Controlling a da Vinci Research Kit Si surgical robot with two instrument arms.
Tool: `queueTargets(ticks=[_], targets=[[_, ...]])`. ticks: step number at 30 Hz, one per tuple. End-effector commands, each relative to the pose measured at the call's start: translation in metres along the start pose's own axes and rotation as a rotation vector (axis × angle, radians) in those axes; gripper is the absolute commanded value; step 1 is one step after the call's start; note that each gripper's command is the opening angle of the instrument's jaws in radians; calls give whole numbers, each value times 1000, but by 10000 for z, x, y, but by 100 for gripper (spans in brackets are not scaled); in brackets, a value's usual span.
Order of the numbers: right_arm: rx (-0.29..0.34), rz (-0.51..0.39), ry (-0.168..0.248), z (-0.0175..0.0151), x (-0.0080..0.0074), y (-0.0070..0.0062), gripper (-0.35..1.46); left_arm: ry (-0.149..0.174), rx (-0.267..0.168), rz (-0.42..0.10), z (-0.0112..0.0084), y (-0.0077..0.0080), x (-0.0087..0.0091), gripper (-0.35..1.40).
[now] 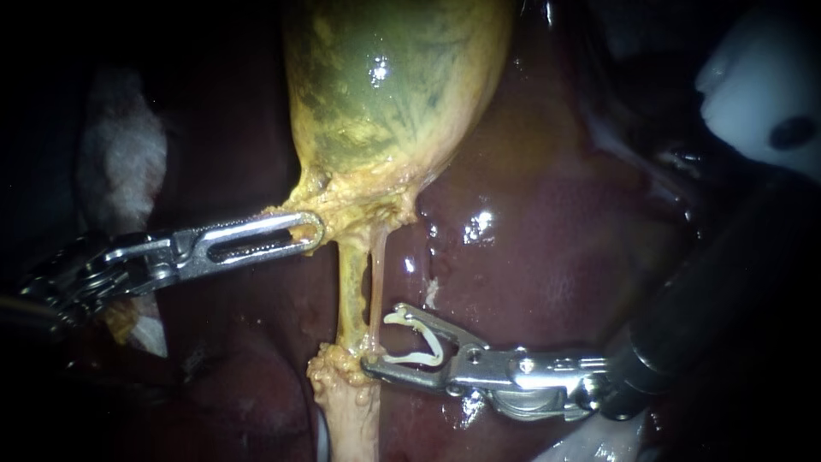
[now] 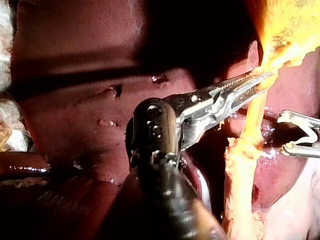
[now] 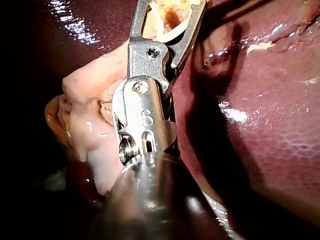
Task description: Clipping first clip left tube
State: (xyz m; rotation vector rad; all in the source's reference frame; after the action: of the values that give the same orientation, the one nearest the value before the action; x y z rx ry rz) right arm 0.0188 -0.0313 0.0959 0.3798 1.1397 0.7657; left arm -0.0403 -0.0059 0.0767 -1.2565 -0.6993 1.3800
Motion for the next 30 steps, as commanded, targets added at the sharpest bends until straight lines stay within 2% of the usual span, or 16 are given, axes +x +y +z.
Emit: queueTargets(ticks=[1,6,16,26,30], targets=[[0,-3,1,2,-1,2,58,-5,3,0,0,0,0,-35],[-7,5,3,14,-9,6,58,-15,9,0,-1,1,-1,-35],[-20,33,6,37,-13,10,56,-15,9,0,-1,3,-2,-35],[-30,33,10,52,-33,25,56,-14,10,0,1,7,-4,-35],[-36,44,12,63,-34,27,56,-13,11,0,2,8,-5,-35]])
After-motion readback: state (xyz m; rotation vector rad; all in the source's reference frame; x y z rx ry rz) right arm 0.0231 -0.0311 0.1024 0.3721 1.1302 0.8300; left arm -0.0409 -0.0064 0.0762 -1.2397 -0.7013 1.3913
